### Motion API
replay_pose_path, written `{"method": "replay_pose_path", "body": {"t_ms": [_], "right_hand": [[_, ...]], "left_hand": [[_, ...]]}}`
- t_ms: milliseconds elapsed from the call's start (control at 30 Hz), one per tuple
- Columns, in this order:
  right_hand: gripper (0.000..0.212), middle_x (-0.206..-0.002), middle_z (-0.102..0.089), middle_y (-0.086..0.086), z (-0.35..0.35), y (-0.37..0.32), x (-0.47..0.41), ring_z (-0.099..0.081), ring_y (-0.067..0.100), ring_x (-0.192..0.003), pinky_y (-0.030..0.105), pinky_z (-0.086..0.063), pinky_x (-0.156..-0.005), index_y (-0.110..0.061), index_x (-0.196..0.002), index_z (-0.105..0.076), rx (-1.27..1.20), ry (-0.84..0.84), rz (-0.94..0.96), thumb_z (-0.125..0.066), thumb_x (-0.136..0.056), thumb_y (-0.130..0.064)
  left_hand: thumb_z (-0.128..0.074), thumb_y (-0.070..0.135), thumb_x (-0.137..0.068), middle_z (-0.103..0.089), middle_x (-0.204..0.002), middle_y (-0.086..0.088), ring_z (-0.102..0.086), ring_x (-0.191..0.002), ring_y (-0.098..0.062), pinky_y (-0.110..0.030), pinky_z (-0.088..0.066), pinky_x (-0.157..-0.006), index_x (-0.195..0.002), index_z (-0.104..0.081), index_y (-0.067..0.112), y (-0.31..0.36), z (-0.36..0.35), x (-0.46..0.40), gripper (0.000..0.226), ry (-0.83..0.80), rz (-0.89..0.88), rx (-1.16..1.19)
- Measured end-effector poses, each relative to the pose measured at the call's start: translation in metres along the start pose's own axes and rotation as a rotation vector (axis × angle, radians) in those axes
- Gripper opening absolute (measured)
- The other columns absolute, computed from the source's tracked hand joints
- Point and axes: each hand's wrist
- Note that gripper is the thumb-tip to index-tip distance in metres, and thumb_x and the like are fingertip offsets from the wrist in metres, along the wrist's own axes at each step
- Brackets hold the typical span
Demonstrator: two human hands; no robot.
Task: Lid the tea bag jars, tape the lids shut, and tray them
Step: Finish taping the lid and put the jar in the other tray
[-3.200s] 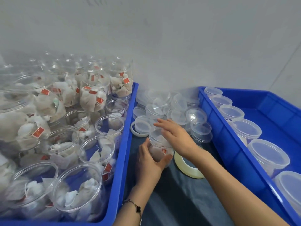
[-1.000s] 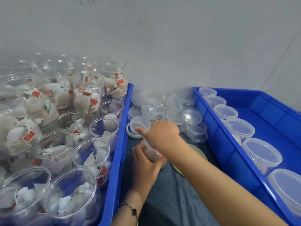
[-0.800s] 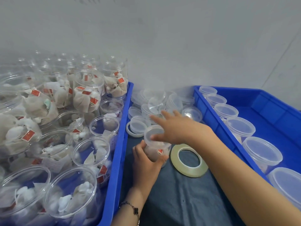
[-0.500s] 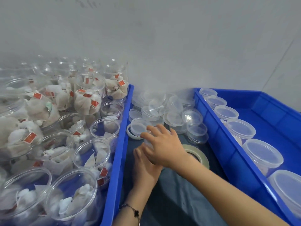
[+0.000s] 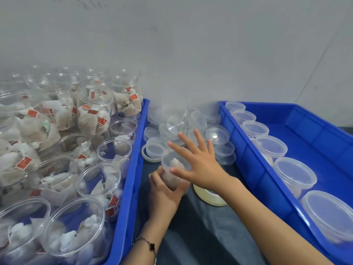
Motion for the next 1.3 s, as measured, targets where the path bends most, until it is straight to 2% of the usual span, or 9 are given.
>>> {"method": "replay_pose_path", "body": {"t_ms": [67,233,433,600,733,867,967,1133,1300], "right_hand": [[0.061,-0.156,-0.002,-0.017,-0.003,-0.002,-0.011,0.023,0.020,-0.141,0.054,0.015,-0.110,-0.054,-0.139,-0.024,0.106,-0.067,0.055,-0.039,-0.082,-0.070],[0.053,-0.141,-0.046,-0.003,-0.027,-0.021,-0.010,-0.039,0.024,-0.125,0.038,-0.035,-0.103,-0.033,-0.132,-0.052,0.006,0.156,-0.071,-0.058,-0.082,-0.050],[0.052,-0.143,-0.036,-0.013,-0.040,-0.011,0.017,-0.028,0.000,-0.133,0.018,-0.020,-0.109,-0.040,-0.140,-0.025,-0.754,0.361,-0.386,-0.047,-0.092,-0.041],[0.068,-0.154,-0.023,0.005,-0.073,0.032,0.077,-0.018,0.018,-0.141,0.033,-0.013,-0.115,-0.012,-0.147,-0.019,0.093,-0.110,-0.544,-0.034,-0.095,-0.052],[0.049,-0.135,-0.049,0.002,-0.067,0.025,0.088,-0.043,0.019,-0.124,0.029,-0.034,-0.098,-0.018,-0.137,-0.037,0.173,-0.085,-0.434,-0.042,-0.095,-0.044],[0.037,-0.116,-0.061,-0.011,-0.041,0.011,0.105,-0.056,0.009,-0.108,0.025,-0.043,-0.084,-0.026,-0.121,-0.054,-0.275,0.227,-0.572,-0.062,-0.087,-0.035],[0.023,-0.094,-0.067,-0.016,-0.020,-0.004,0.119,-0.062,-0.001,-0.086,0.020,-0.047,-0.073,-0.040,-0.100,-0.058,-0.638,0.395,-0.681,-0.068,-0.082,-0.032],[0.020,-0.086,-0.070,-0.006,-0.005,-0.027,0.131,-0.065,0.008,-0.071,0.018,-0.051,-0.064,-0.026,-0.097,-0.063,-0.987,0.424,-0.706,-0.067,-0.083,-0.013],[0.020,-0.088,-0.073,-0.002,0.001,-0.036,0.136,-0.065,0.006,-0.075,0.016,-0.051,-0.062,-0.011,-0.099,-0.066,-1.185,0.414,-0.728,-0.058,-0.086,0.003]], "left_hand": [[-0.074,0.057,-0.062,-0.039,-0.122,0.005,-0.053,-0.105,-0.019,-0.030,-0.044,-0.070,-0.132,-0.034,0.019,0.001,0.000,0.000,0.089,-0.002,-0.008,-0.028],[-0.074,0.053,-0.060,-0.042,-0.116,0.009,-0.053,-0.089,-0.009,-0.022,-0.038,-0.060,-0.120,-0.028,0.031,0.000,0.004,-0.001,0.079,-0.064,0.000,-0.015],[-0.082,0.049,-0.058,-0.046,-0.125,0.001,-0.055,-0.109,-0.022,-0.037,-0.051,-0.079,-0.128,-0.037,0.020,0.001,0.004,0.002,0.087,0.008,0.010,-0.021],[-0.082,0.044,-0.062,-0.041,-0.127,0.001,-0.052,-0.113,-0.024,-0.038,-0.049,-0.083,-0.131,-0.036,0.018,0.002,0.003,0.005,0.087,0.007,0.001,-0.027],[-0.080,0.040,-0.069,-0.037,-0.135,-0.002,-0.048,-0.119,-0.025,-0.035,-0.045,-0.085,-0.138,-0.030,0.016,0.002,0.002,0.008,0.088,-0.020,-0.021,-0.037],[-0.078,0.034,-0.073,-0.026,-0.147,-0.016,-0.039,-0.128,-0.035,-0.044,-0.040,-0.097,-0.143,-0.025,0.003,0.012,0.006,0.021,0.093,0.089,-0.032,-0.090],[-0.070,0.024,-0.080,-0.056,-0.115,-0.013,-0.057,-0.104,-0.037,-0.037,-0.043,-0.093,-0.117,-0.056,-0.002,0.011,0.006,0.044,0.047,0.277,-0.259,-0.028],[-0.050,0.025,-0.095,-0.039,-0.139,0.020,-0.034,-0.133,0.000,-0.018,-0.025,-0.110,-0.137,-0.043,0.025,0.025,-0.006,0.064,0.043,-0.279,-0.206,0.194],[-0.051,0.023,-0.095,-0.039,-0.133,0.031,-0.035,-0.130,0.009,-0.011,-0.026,-0.106,-0.129,-0.038,0.042,0.043,-0.004,0.067,0.042,-0.361,-0.169,0.345]]}}
Point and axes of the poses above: each hand's wrist, its own x-axis away from the middle knuckle, its own z-axis out of the back of the hand, y = z × x
